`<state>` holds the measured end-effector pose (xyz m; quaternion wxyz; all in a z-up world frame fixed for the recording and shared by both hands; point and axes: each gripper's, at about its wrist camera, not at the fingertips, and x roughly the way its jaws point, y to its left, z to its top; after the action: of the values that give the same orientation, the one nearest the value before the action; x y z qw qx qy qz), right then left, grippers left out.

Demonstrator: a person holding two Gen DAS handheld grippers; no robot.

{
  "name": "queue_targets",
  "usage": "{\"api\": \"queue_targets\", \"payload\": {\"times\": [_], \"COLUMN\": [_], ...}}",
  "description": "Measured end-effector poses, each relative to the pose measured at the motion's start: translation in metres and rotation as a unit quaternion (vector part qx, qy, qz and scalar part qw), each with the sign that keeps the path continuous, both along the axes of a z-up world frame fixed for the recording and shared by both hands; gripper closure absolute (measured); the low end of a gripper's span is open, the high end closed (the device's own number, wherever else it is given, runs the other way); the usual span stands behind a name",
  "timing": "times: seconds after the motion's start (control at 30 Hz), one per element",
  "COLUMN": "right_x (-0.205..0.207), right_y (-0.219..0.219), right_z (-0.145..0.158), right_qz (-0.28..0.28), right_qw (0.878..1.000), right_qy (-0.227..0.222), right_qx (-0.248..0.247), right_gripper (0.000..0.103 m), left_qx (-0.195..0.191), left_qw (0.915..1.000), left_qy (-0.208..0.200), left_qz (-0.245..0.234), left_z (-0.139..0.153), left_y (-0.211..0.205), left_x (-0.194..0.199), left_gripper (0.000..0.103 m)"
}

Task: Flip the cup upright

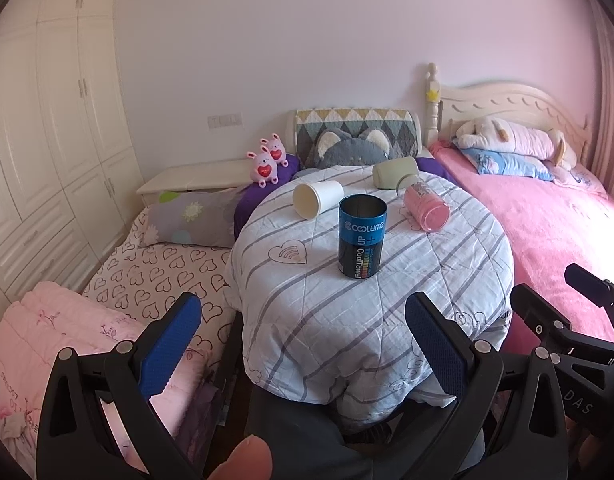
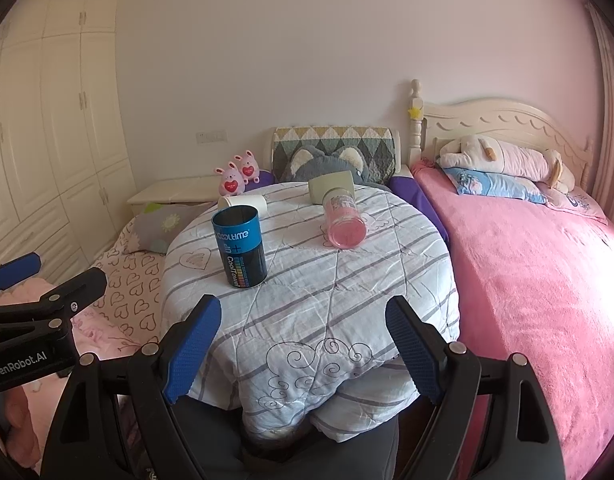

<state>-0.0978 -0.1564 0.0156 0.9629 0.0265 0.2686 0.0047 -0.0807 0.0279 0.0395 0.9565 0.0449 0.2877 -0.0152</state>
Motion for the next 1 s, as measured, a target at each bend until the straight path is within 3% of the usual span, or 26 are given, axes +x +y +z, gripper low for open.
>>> {"api": "queue_targets", "payload": {"times": [1.0], "right_x": [0.0035], "right_y": [0.0018], "right_z": [-0.0055], "right_qz": [0.002], "right_qw": [1.000], "right_qy": [0.007], "right_qx": [0.001], "right_gripper": [0.018], "left_qx": [0.001], "left_qw": [0.9999], "left_qy": [0.006], "left_qz": [-0.013], "left_z": [-0.0052], "left_y": [-0.0067], "left_x": [0.0057], "left_gripper": [0.000]}}
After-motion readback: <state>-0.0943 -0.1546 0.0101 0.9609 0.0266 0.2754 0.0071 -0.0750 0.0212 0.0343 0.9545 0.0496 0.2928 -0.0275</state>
